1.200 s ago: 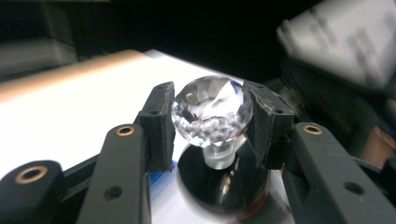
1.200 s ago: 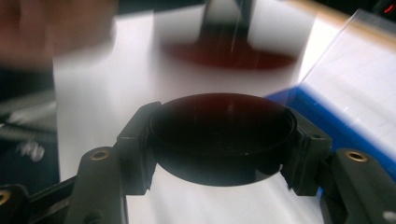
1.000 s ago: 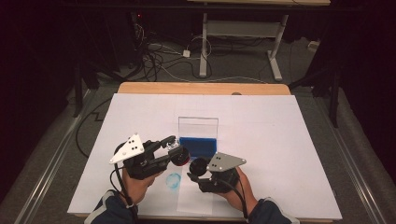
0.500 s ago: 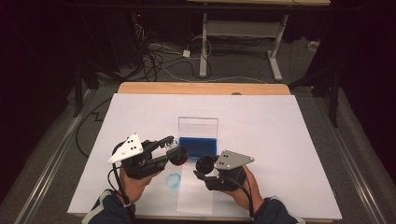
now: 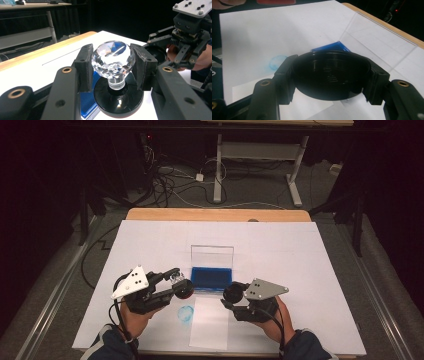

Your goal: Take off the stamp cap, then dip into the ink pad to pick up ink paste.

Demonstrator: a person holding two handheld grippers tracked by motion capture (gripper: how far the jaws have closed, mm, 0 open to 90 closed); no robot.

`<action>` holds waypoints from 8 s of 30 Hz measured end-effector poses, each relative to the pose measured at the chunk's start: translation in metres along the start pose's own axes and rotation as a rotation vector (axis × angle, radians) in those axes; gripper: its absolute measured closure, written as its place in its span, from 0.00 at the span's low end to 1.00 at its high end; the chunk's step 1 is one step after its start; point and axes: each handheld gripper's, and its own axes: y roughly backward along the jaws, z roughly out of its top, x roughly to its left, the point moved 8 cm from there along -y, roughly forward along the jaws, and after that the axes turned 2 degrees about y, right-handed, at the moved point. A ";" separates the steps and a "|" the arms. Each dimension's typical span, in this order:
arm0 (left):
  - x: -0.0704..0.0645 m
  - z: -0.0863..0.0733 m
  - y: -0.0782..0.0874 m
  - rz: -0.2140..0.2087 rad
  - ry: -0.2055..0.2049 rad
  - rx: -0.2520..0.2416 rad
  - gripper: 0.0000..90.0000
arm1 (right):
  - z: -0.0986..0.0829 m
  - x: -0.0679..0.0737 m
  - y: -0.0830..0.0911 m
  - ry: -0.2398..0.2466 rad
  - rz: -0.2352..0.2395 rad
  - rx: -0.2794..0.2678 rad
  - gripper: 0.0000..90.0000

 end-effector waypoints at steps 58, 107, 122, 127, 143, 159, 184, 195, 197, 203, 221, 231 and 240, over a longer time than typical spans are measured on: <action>0.002 -0.029 0.017 0.035 -0.068 0.083 0.60 | -0.055 0.001 0.011 0.017 0.044 0.123 0.43; -0.009 -0.024 -0.022 -0.035 -0.081 0.089 0.60 | -0.043 -0.015 0.027 0.001 0.011 0.061 0.43; -0.006 -0.017 -0.034 -0.044 -0.091 0.088 0.60 | -0.041 -0.020 0.036 -0.008 -0.016 0.044 0.43; -0.005 -0.014 -0.043 -0.050 -0.099 0.093 0.60 | -0.039 -0.023 0.038 -0.008 -0.025 0.033 0.43; 0.015 -0.012 -0.086 -0.083 -0.118 0.128 0.60 | -0.041 -0.023 0.037 -0.010 -0.037 0.053 0.43; 0.052 -0.036 -0.135 -0.054 -0.121 0.219 0.60 | -0.044 -0.020 0.034 -0.002 0.004 0.071 0.43; 0.050 -0.059 -0.142 -0.028 -0.130 0.231 0.60 | -0.042 -0.020 0.034 0.016 0.005 0.082 0.42; 0.049 -0.059 -0.142 -0.020 -0.124 0.230 0.60 | -0.039 -0.019 0.036 0.003 0.013 0.055 0.43; 0.049 -0.059 -0.143 -0.016 -0.127 0.231 0.60 | -0.036 -0.019 0.038 -0.002 0.014 0.040 0.43; 0.050 -0.058 -0.142 -0.016 -0.120 0.230 0.60 | -0.035 -0.019 0.039 -0.011 0.019 0.033 0.43; 0.053 -0.037 -0.136 0.002 -0.143 0.206 0.60 | -0.033 -0.017 0.039 -0.004 0.027 0.033 0.43; 0.052 -0.049 -0.141 -0.002 -0.144 0.232 0.60 | -0.034 -0.017 0.039 0.001 0.023 0.038 0.43; 0.049 -0.058 -0.143 -0.012 -0.142 0.241 0.60 | -0.035 -0.017 0.039 0.007 0.022 0.042 0.43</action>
